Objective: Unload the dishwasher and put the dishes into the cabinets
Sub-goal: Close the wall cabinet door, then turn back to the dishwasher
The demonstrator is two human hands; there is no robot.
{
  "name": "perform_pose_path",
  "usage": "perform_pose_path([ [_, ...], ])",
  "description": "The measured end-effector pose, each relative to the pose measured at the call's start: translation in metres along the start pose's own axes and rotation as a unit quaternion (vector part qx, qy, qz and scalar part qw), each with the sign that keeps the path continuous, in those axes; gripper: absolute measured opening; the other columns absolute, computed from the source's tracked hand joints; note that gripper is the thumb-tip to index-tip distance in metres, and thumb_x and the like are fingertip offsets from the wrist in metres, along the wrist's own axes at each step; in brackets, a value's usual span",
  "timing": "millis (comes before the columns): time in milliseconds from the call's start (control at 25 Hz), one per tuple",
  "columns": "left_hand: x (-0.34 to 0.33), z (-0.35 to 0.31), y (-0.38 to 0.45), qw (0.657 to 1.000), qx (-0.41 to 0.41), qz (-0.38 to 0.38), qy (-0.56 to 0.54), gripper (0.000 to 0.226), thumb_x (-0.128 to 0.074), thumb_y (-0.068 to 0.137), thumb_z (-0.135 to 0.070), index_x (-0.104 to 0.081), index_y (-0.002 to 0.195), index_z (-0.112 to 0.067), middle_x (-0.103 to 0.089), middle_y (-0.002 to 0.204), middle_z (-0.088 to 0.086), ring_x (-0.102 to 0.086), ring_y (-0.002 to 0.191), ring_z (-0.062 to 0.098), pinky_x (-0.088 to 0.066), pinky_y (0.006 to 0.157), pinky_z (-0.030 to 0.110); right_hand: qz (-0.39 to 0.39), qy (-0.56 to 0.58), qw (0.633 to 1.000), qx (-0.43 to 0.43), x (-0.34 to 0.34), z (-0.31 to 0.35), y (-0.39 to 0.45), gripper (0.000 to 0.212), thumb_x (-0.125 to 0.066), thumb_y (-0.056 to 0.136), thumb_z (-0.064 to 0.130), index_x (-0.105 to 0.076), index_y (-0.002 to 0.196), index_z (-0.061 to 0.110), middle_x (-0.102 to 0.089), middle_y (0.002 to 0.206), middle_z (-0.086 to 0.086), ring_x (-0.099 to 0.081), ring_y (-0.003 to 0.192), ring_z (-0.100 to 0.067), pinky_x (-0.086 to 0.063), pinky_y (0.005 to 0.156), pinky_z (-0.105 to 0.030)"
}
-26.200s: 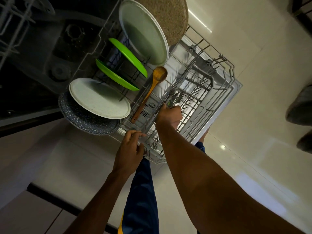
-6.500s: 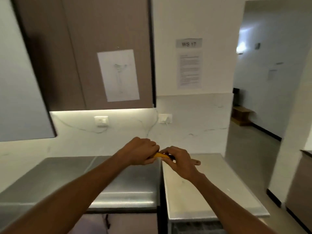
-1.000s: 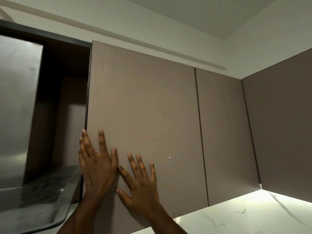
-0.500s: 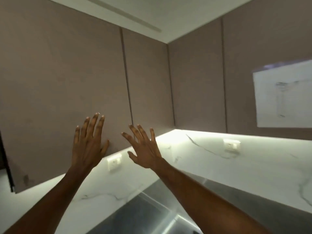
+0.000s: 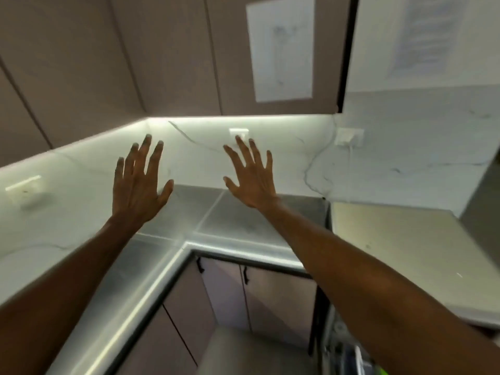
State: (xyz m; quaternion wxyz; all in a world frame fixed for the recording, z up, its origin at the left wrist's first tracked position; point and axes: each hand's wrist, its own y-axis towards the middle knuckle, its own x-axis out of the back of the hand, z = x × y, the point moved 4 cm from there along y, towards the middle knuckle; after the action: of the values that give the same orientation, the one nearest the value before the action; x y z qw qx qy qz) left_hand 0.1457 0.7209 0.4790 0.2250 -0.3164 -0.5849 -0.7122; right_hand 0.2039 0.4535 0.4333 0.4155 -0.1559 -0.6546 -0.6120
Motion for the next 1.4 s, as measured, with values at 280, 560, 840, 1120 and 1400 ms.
perform_pose_path([
  [280,-0.103,-0.188,-0.054,0.981,-0.101,0.088,-0.138,0.093,-0.064,0.096,-0.045,-0.008,0.167,-0.024,0.002,0.175,0.003,-0.011,0.16,0.033,-0.023,0.123,0.058,0.099,-0.026,0.983,-0.153,0.001,-0.154,-0.192,0.087,-0.057,0.094,0.06,-0.014,0.166,0.034,-0.001,0.177,0.0,-0.001,0.163,-0.031,-0.013,0.122,-0.073],
  [560,-0.172,-0.332,-0.199,0.924,-0.17,0.239,-0.244,0.101,-0.074,0.087,-0.041,-0.016,0.166,-0.021,-0.008,0.175,0.007,-0.015,0.159,0.032,-0.026,0.125,0.054,0.234,-0.088,0.915,-0.315,-0.012,-0.195,-0.428,0.084,-0.047,0.098,0.064,-0.011,0.166,0.032,0.006,0.177,-0.002,0.005,0.162,-0.033,-0.014,0.122,-0.072],
  [840,-0.199,-0.393,-0.287,0.861,-0.256,0.328,-0.292,0.101,-0.073,0.087,-0.04,-0.015,0.167,-0.02,-0.009,0.175,0.006,-0.013,0.161,0.029,-0.025,0.127,0.053,0.313,-0.153,0.83,-0.435,0.012,-0.185,-0.56,0.081,-0.048,0.097,0.067,-0.025,0.164,0.027,-0.011,0.175,-0.01,-0.012,0.16,-0.04,-0.024,0.119,-0.073],
  [1120,-0.241,-0.387,-0.314,0.839,-0.291,0.363,-0.283,0.097,-0.065,0.09,-0.038,-0.009,0.167,-0.018,-0.006,0.175,0.004,-0.008,0.161,0.027,-0.02,0.129,0.05,0.329,-0.165,0.779,-0.509,0.017,-0.141,-0.603,0.083,-0.045,0.099,0.065,-0.015,0.167,0.028,-0.005,0.176,-0.01,-0.002,0.162,-0.038,-0.013,0.124,-0.07],
  [1400,-0.295,-0.302,-0.327,0.837,-0.26,0.411,-0.252,0.106,-0.076,0.079,-0.032,-0.018,0.166,-0.014,-0.014,0.174,0.008,-0.017,0.16,0.031,-0.029,0.125,0.054,0.356,-0.156,0.784,-0.485,-0.051,-0.083,-0.588,0.082,-0.04,0.098,0.07,-0.019,0.166,0.029,-0.004,0.176,-0.007,-0.006,0.162,-0.036,-0.016,0.124,-0.071],
])
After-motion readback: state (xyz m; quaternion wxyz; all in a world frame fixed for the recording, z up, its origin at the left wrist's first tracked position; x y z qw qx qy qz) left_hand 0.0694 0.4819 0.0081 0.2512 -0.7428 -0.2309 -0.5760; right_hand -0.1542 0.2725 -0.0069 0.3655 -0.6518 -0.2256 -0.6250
